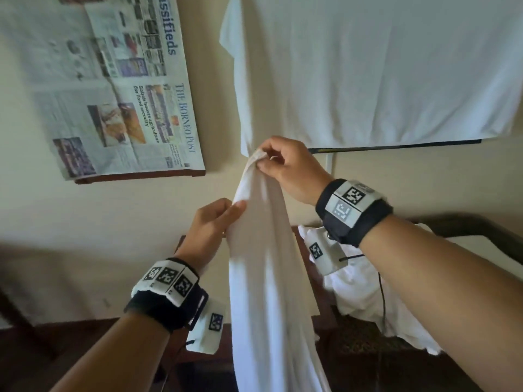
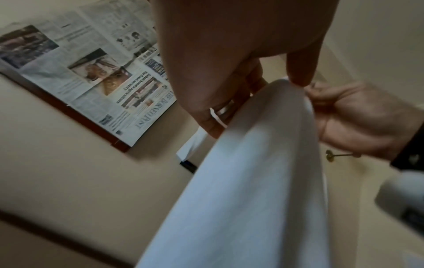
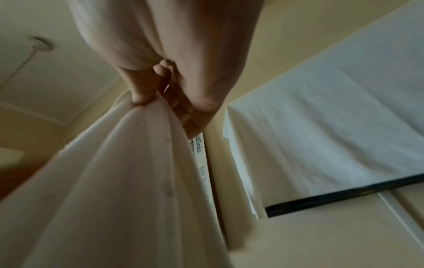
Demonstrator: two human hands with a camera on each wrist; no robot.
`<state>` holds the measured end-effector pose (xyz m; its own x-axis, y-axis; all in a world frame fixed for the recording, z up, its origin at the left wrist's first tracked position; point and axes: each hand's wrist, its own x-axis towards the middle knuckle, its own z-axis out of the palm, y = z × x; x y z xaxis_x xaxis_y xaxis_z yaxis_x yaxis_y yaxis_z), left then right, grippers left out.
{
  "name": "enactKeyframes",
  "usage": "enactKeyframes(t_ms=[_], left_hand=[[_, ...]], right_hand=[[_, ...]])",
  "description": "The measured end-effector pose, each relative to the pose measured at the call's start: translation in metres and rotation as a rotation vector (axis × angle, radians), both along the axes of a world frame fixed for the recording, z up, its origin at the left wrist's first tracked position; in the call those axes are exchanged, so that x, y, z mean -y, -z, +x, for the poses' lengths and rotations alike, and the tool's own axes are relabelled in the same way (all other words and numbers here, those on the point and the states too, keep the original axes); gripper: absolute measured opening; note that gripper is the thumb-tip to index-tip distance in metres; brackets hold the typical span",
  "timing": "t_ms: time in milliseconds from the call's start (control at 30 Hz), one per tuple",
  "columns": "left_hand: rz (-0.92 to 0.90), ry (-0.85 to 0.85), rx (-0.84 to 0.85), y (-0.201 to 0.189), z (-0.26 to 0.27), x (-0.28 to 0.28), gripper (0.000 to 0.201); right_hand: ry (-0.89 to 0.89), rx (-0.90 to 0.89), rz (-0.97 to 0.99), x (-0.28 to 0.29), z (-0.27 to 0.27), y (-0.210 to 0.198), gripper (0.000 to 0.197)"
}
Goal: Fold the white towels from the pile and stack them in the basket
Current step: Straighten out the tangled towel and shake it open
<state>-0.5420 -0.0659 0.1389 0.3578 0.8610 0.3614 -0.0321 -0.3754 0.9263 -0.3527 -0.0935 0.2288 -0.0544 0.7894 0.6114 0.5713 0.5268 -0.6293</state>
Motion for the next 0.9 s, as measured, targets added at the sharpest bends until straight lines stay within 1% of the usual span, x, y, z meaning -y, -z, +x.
enactKeyframes(t_ms=[67,133,233,267,300,333,400,467,500,533,600,633,667,700,767,800,867,900], left_hand=[[-0.006,-0.007,-0.041,0.023,0.003,0.001,0.046],[-0.052,-0.001,-0.089,0.052,0.004,0.002,0.050],[-0.079,0.006,-0.280,0.092,0.007,0.002,0.074],[-0.086,-0.005,-0.318,0.100,0.007,0.001,0.079],[-0.102,-0.033,-0.318,0.103,0.009,-0.001,0.081],[-0.132,-0.074,-0.286,0.103,0.011,-0.004,0.080],[-0.140,-0.144,-0.226,0.091,0.019,-0.010,0.072],[-0.072,-0.174,-0.250,0.067,0.029,-0.015,0.060],[-0.019,-0.193,-0.293,0.055,0.034,-0.017,0.053],[0.036,-0.205,-0.334,0.042,0.040,-0.020,0.049],[0.127,-0.160,-0.390,0.018,0.051,-0.025,0.049],[0.177,-0.117,-0.416,0.008,0.055,-0.025,0.050],[0.225,-0.080,-0.438,0.001,0.056,-0.026,0.048],[0.263,-0.055,-0.454,-0.007,0.055,-0.026,0.046],[0.278,-0.044,-0.453,-0.015,0.045,-0.026,0.042],[0.245,-0.041,-0.427,-0.014,0.035,-0.027,0.039],[0.133,-0.049,-0.395,0.000,0.009,-0.033,0.033],[0.080,-0.057,-0.425,0.013,-0.006,-0.036,0.036]], right_hand=[[0.061,-0.016,0.056,-0.002,0.017,-0.014,0.007],[0.153,-0.024,0.111,-0.005,0.038,-0.024,0.005],[0.289,-0.092,0.190,-0.008,0.070,-0.032,0.007],[0.311,-0.119,0.201,-0.008,0.079,-0.032,0.007],[0.331,-0.128,0.199,-0.007,0.087,-0.029,0.007],[0.351,-0.121,0.183,-0.006,0.095,-0.025,0.006],[0.382,-0.087,0.113,-0.005,0.106,-0.014,0.006],[0.343,-0.017,0.013,-0.001,0.110,-0.004,0.004],[0.278,0.049,-0.056,0.000,0.106,0.001,0.004],[0.185,0.144,-0.144,0.003,0.100,0.007,0.008],[0.010,0.372,-0.367,0.006,0.079,0.026,0.015],[-0.046,0.469,-0.443,0.006,0.066,0.039,0.016],[-0.081,0.542,-0.455,0.004,0.055,0.052,0.015],[-0.101,0.584,-0.425,0.001,0.046,0.063,0.016],[-0.072,0.572,-0.366,-0.005,0.036,0.068,0.017],[-0.050,0.545,-0.345,-0.008,0.032,0.066,0.017],[-0.018,0.527,-0.263,-0.019,0.026,0.058,0.012],[0.005,0.521,-0.216,-0.025,0.021,0.054,0.007]])
